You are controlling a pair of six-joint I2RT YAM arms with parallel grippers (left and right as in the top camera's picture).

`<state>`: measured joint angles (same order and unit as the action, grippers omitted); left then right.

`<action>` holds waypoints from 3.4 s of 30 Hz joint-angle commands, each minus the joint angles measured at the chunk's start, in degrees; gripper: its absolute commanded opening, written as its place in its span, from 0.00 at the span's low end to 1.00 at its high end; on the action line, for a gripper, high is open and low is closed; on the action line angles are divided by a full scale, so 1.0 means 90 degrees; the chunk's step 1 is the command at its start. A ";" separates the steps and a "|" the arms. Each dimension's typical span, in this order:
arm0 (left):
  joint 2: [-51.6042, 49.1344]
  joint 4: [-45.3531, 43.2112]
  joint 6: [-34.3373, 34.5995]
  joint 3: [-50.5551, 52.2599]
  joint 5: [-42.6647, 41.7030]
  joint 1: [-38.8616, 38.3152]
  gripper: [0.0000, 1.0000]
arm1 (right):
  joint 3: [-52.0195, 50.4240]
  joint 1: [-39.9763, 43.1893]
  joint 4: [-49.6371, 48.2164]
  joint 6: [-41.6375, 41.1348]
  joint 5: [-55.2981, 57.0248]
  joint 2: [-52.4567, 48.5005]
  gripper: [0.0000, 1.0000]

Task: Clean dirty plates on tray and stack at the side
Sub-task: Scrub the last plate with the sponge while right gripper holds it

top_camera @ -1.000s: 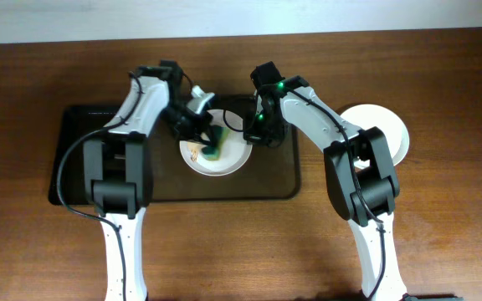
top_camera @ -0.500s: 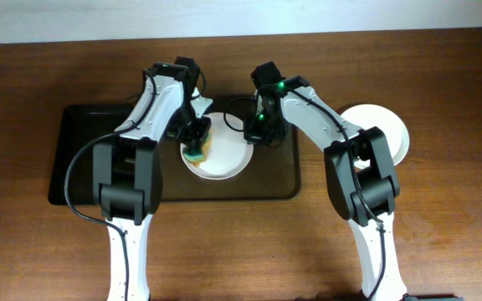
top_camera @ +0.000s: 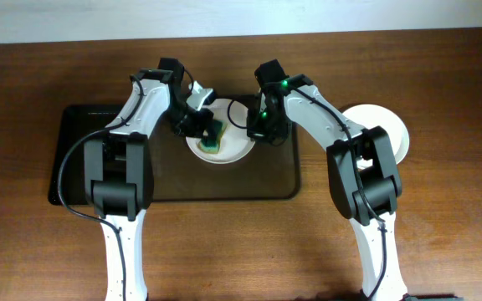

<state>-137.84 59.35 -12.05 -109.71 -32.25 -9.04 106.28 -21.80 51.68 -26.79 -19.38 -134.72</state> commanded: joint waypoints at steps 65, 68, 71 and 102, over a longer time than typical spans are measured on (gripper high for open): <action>-0.0219 -0.0216 0.1341 -0.0549 0.1957 -0.0306 0.01 | -0.0374 -0.0296 -0.0121 -0.0022 0.0146 -0.0170 0.04; -0.0219 -0.0066 0.1829 -0.0549 0.3650 -0.0306 0.01 | -0.0374 -0.0296 -0.0114 -0.0022 0.0148 -0.0170 0.04; -0.0219 0.0685 0.2285 -0.0549 0.5243 -0.0306 0.01 | -0.0374 -0.0296 -0.0117 -0.0024 0.0148 -0.0170 0.04; -0.0219 0.2123 0.1287 -0.1792 0.2960 -0.0308 0.01 | -0.0374 -0.0296 -0.0117 -0.0019 0.0075 -0.0170 0.04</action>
<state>-138.63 74.89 8.99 -119.02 5.61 -13.15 104.92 -24.58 49.43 -27.05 -21.58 -134.41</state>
